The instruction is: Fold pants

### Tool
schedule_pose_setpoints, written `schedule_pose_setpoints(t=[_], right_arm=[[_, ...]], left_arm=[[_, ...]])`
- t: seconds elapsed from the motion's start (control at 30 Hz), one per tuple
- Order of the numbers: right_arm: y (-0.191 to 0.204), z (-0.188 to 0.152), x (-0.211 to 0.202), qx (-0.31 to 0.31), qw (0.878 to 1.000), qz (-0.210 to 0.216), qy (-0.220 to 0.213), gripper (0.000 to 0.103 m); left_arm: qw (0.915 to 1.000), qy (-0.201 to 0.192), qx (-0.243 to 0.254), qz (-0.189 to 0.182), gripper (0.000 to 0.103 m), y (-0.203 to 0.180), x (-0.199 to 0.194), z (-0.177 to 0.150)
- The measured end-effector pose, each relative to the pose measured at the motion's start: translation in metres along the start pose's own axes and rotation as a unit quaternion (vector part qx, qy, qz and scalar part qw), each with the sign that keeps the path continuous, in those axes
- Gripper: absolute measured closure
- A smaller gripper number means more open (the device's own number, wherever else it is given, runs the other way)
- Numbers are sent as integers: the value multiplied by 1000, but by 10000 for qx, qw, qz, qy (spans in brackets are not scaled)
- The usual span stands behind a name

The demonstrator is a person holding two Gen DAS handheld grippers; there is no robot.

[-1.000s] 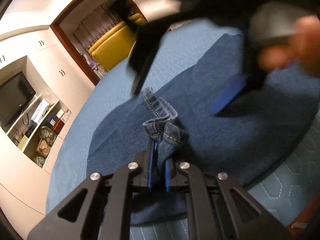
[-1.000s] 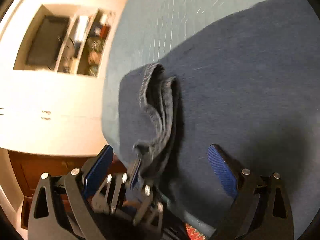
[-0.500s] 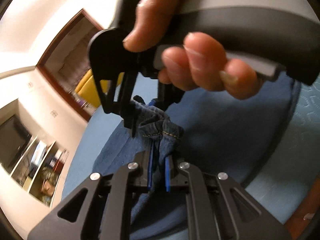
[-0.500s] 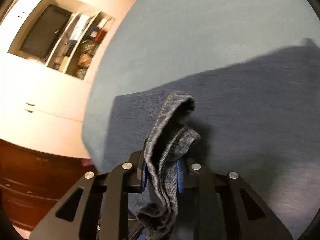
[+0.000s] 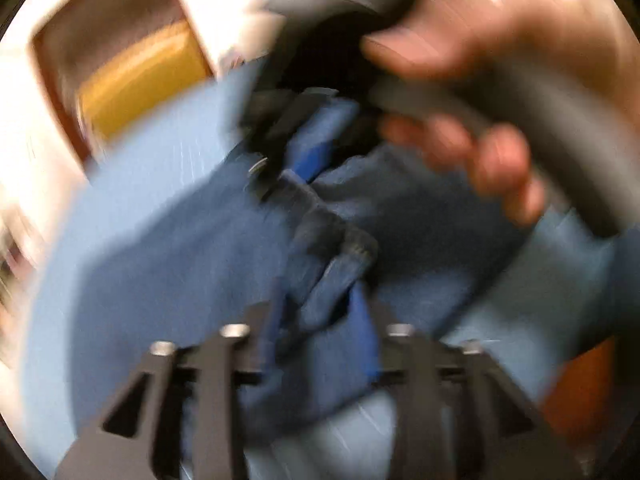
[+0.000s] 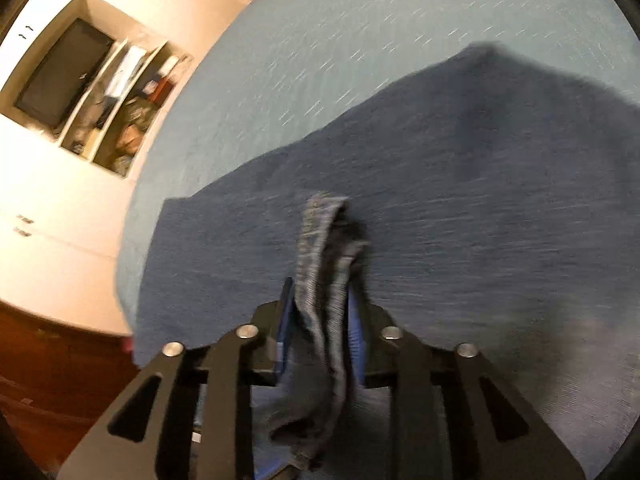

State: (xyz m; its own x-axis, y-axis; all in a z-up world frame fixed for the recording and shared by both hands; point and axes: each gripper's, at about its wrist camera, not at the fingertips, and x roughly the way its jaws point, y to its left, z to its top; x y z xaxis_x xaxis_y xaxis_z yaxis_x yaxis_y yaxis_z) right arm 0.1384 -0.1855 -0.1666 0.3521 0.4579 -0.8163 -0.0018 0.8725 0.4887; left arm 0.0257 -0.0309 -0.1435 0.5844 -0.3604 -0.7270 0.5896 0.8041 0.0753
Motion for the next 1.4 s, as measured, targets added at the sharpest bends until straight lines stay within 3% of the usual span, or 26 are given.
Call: schedule_pose_setpoints(t=[0.03, 0.1, 0.13, 0.2, 0.23, 0.33, 0.43, 0.5, 0.57, 0.7, 0.83, 1.0, 1.2, 1.3, 1.4], right_arm=[[0, -1, -11, -55, 9997, -132, -188, 68], [9, -3, -33, -260, 9953, -684, -628, 67], [20, -6, -41, -474, 9904, -973, -864, 67], [51, -14, -46, -1082, 9828, -986, -1126, 67], [70, -20, -43, -1413, 9773, -1023, -1200, 67], [107, -43, -24, -2099, 9606, -1324, -1252, 66], [112, -66, 10, -2343, 9470, -1945, -1023, 66], [101, -76, 31, -2168, 9491, -2138, -805, 65], [100, -81, 34, -2094, 9493, -2138, -964, 64], [96, -89, 33, -2029, 9476, -2277, -946, 62], [95, -89, 32, -1975, 9490, -2275, -926, 62], [94, -92, 24, -1911, 9516, -2224, -916, 62], [90, -89, 23, -1864, 9533, -2195, -910, 61], [88, -88, 22, -1869, 9535, -2180, -921, 61], [86, -88, 22, -1882, 9531, -2179, -932, 61]], left_arm=[[9989, -77, -426, -160, 41, 16, -14, 0], [9932, -103, -1154, -142, 41, 56, -36, -1], [9891, -70, -1463, 158, 44, 81, -41, -3], [9794, 33, -1915, 635, 56, 121, -39, -4], [9740, 81, -2071, 920, 69, 143, -33, 1], [9708, 166, -2050, 1238, 75, 182, -12, 18], [9737, 576, -1748, 1346, 75, 203, 25, 32], [9699, 969, -1707, 1440, 76, 219, 49, 30], [9688, 1102, -1739, 1382, 77, 232, 60, 25], [9694, 1025, -1844, 1258, 77, 246, 67, 23], [9702, 1008, -1824, 1232, 77, 223, 67, 13], [9640, 851, -2108, 1382, 80, 205, 39, 16], [9690, 700, -2012, 1248, 79, 186, 10, -5], [9693, 753, -1936, 1317, 75, 170, -2, -35], [9683, 649, -1934, 1443, 62, 159, -23, -59]])
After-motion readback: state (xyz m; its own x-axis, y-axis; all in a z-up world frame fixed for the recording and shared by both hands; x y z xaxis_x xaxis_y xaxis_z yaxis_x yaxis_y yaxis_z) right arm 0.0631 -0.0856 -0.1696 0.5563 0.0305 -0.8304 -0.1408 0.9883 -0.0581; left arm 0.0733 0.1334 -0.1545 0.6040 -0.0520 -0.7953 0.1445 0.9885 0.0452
